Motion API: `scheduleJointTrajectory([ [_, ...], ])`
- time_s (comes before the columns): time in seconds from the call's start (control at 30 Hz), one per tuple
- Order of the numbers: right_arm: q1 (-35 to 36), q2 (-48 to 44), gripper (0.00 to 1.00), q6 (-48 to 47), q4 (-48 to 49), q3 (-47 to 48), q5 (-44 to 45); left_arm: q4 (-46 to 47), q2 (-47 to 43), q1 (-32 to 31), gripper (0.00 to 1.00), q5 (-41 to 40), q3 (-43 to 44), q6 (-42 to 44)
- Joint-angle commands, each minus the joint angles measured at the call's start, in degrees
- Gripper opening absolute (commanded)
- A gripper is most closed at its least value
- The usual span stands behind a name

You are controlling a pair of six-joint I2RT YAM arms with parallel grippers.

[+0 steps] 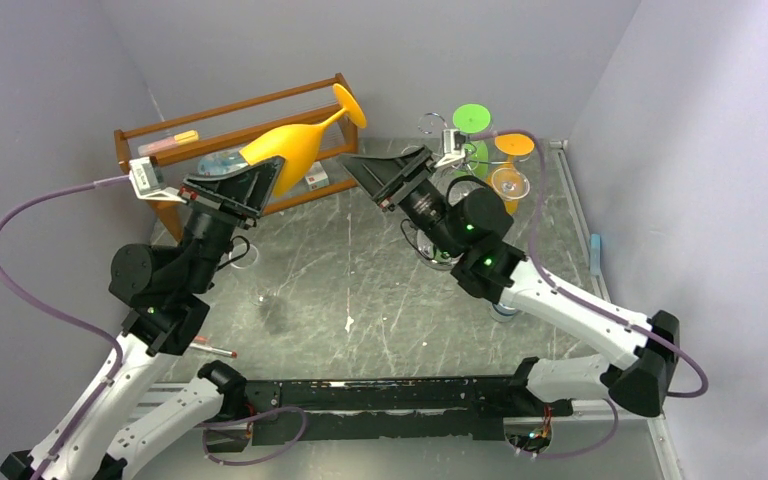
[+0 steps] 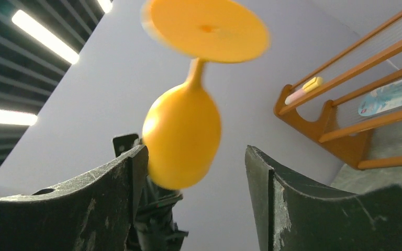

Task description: Place the wine glass upside down on the wine glass rack

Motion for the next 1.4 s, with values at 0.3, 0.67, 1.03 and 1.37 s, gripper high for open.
scheduleJointTrajectory([
  [0.3, 3.7, 4.8, 0.67, 2.7, 15.9, 1.5, 7.8, 16.5, -1.1, -0.2, 0.05, 4.5, -6.5, -14.1],
  [0.67, 3.8, 7.4, 0.45, 5.6, 15.3, 3.4, 12.4, 14.8, -1.4, -0.1, 0.05, 7.2, -5.9, -15.0],
  [1.03, 3.8, 10.3, 0.27, 5.0, 21.7, 4.2, 11.9, 17.2, -4.2, -0.2, 0.05, 7.6, -10.9, -15.1],
  [1.37, 3.8, 12.0, 0.13, 4.9, 20.8, 6.7, 8.6, 15.3, -5.8, -0.1, 0.05, 9.1, -10.9, -12.6],
])
